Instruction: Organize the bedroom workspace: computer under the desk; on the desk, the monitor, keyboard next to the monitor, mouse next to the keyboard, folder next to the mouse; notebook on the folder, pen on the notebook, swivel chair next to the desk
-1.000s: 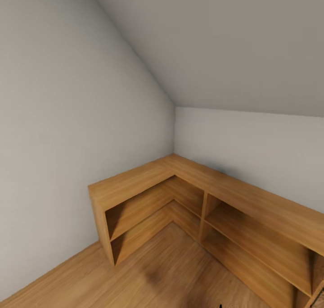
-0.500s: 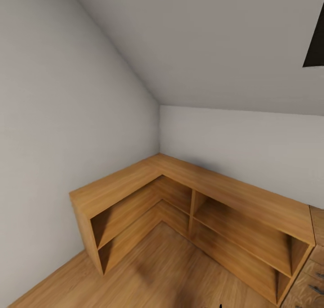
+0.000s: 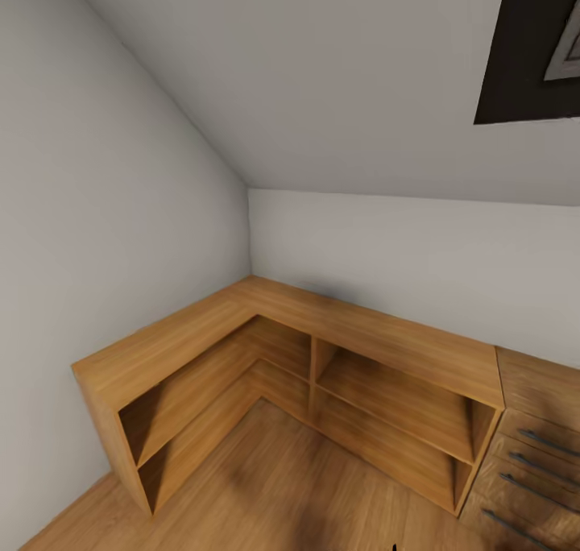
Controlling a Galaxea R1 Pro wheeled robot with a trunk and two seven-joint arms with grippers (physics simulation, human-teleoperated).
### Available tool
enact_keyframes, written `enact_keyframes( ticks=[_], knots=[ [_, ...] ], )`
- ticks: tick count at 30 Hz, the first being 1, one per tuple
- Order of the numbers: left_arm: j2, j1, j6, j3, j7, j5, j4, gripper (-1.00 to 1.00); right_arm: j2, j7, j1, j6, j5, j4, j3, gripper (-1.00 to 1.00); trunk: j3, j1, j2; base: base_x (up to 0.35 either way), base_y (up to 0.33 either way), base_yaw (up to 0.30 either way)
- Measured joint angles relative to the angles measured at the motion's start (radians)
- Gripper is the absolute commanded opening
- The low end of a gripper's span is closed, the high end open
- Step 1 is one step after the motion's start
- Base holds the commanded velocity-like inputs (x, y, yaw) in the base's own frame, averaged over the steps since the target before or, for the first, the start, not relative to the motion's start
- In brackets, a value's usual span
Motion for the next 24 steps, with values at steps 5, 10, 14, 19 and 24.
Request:
enact_keyframes(
  ticks=[5, 10, 14, 19, 24],
  knots=[
    [0.0, 0.0, 0.0, 0.0, 0.0, 0.0, 0.0, 1.0, 0.0, 0.0, 0.0, 0.0, 0.001, 0.0, 0.0, 1.0, 0.0, 0.0, 0.0, 0.219, 0.161, -0.3],
    [0.001, 0.0, 0.0, 0.001, 0.001, 0.0, 0.0, 1.0, 0.0, 0.0, 0.0, 0.0, 0.001, 0.001, 0.0, 1.0, 0.0, 0.0, 0.0, 0.269, 0.216, -0.3],
    [0.001, 0.0, -0.002, 0.001, 0.001, 0.0, 0.0, 1.0, 0.0, 0.0, 0.0, 0.0, 0.001, 0.001, 0.0, 1.0, 0.0, 0.0, 0.0, 0.275, 0.23, -0.3],
    [0.001, 0.0, -0.002, 0.001, 0.002, 0.0, 0.0, 1.0, 0.0, 0.0, 0.0, 0.0, 0.001, 0.001, 0.0, 1.0, 0.0, 0.0, 0.0, 0.266, 0.241, -0.3],
    [0.001, 0.0, -0.002, 0.001, 0.002, 0.0, 0.0, 1.0, 0.0, 0.0, 0.0, 0.0, 0.001, 0.001, 0.0, 1.0, 0.0, 0.0, 0.0, 0.232, 0.269, -0.3]
  ],
)
